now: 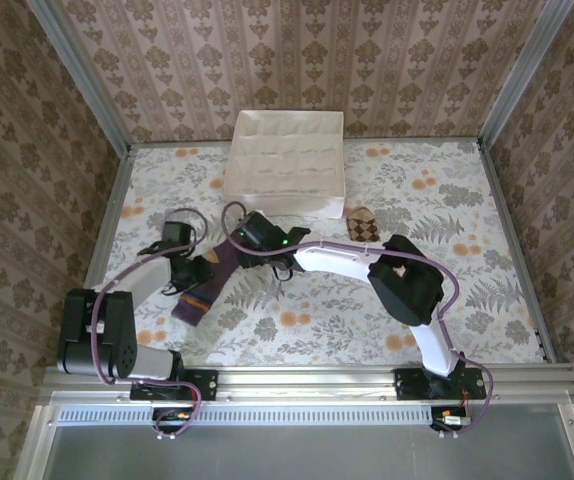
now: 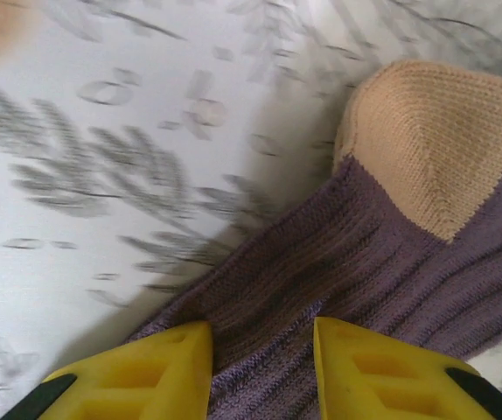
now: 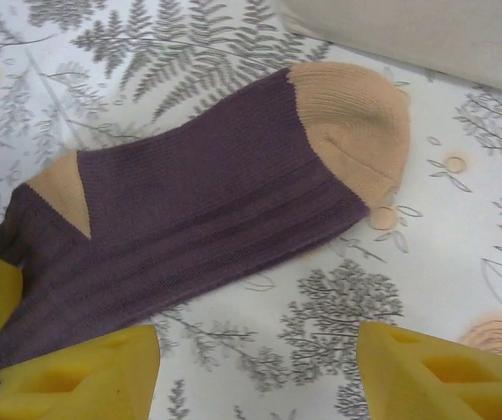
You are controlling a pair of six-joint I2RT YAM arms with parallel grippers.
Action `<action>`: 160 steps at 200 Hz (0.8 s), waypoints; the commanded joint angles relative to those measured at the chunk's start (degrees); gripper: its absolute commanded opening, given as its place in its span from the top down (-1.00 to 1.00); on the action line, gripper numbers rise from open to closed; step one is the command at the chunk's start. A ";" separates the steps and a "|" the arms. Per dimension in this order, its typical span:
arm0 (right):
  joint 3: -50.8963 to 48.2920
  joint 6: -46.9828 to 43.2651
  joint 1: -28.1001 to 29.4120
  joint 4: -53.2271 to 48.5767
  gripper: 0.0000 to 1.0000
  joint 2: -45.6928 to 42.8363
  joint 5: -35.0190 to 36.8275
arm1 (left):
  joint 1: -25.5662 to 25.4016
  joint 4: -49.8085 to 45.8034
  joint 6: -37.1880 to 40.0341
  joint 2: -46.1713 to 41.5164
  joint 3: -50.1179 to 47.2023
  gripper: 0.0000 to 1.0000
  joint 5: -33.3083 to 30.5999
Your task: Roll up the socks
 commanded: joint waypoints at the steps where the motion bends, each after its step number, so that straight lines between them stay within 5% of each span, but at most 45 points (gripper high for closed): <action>1: -1.37 1.16 -2.71 -3.92 -0.24 -1.46 1.70 | -5.82 3.84 -8.93 3.12 -2.43 0.31 0.97; 44: -13.59 -2.43 -8.14 -0.36 -0.26 -11.44 1.75 | -19.25 10.06 -22.39 9.83 2.39 0.30 -0.37; 72: -22.15 -9.63 -8.59 2.05 -0.26 -20.15 3.90 | -23.04 10.63 -23.50 11.71 7.76 0.30 -0.50; 116: -30.39 -17.28 -3.38 4.27 -0.19 -29.73 1.14 | -16.04 1.07 -12.11 7.20 14.65 0.20 3.73; 160: -21.75 -18.11 7.66 0.09 -0.32 -21.29 1.53 | -2.96 -5.61 -1.68 -0.39 13.19 0.14 6.59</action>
